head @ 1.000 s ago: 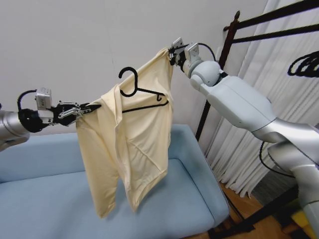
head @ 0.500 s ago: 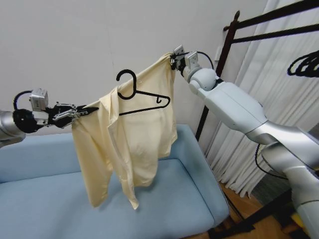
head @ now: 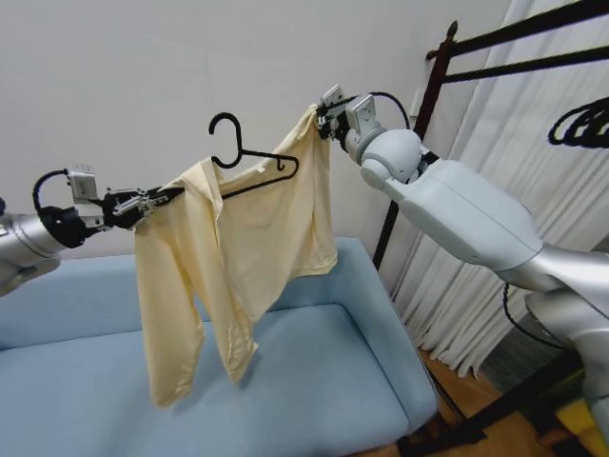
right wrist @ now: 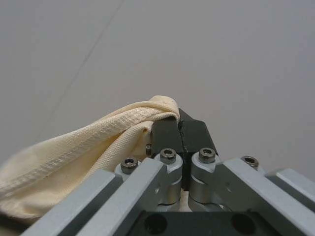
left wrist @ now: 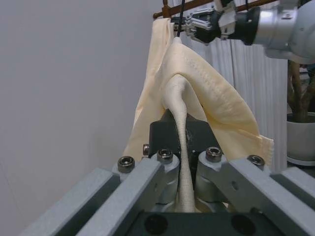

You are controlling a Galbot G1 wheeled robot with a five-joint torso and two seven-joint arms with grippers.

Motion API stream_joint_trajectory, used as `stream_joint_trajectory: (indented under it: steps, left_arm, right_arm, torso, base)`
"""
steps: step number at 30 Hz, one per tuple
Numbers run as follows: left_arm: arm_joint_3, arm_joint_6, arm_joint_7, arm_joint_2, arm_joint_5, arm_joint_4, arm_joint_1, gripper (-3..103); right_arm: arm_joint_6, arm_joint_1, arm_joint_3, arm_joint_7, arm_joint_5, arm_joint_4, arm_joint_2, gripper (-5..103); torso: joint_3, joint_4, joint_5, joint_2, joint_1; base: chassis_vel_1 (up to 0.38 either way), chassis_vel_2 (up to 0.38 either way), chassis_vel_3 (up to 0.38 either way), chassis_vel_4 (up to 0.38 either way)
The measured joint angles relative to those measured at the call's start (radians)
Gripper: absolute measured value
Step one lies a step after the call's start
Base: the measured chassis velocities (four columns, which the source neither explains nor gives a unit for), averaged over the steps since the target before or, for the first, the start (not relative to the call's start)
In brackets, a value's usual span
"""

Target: Pick up the clothes from the sofa and hang them on the clothes hanger.

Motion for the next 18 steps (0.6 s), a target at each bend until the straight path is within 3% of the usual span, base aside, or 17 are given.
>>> stream_joint_trajectory:
  steps: [4, 11, 14, 18]
  left_arm:
    - [0.000, 0.004, -0.010, 0.000, -0.001, -0.012, -0.003, 2]
    - [-0.002, 0.011, -0.021, -0.013, 0.008, -0.029, 0.002, 2]
    - [0.000, 0.013, -0.027, -0.025, 0.019, -0.038, 0.007, 2]
    - [0.002, 0.013, -0.026, -0.032, 0.029, -0.045, 0.009, 2]
  right_arm:
    - [-0.066, 0.024, -0.001, 0.025, 0.081, 0.057, 0.007, 0]
    - [-0.123, 0.069, 0.006, 0.076, 0.125, 0.061, 0.044, 0]
    - [-0.180, 0.105, 0.021, 0.135, 0.185, 0.067, 0.064, 0]
    - [-0.203, 0.133, 0.028, 0.170, 0.223, 0.063, 0.077, 0]
  torso:
    - [0.000, -0.0001, 0.0000, 0.000, 0.000]
    - [0.000, -0.0001, 0.0001, 0.000, 0.000]
    - [0.000, -0.0001, 0.0001, 0.000, 0.000]
    - [0.000, -0.0002, 0.0001, 0.000, 0.000]
  base:
    - [0.000, 0.000, 0.000, 0.000]
    - [0.000, 0.000, 0.000, 0.000]
    - [0.000, 0.000, 0.000, 0.000]
    - [0.000, 0.000, 0.000, 0.000]
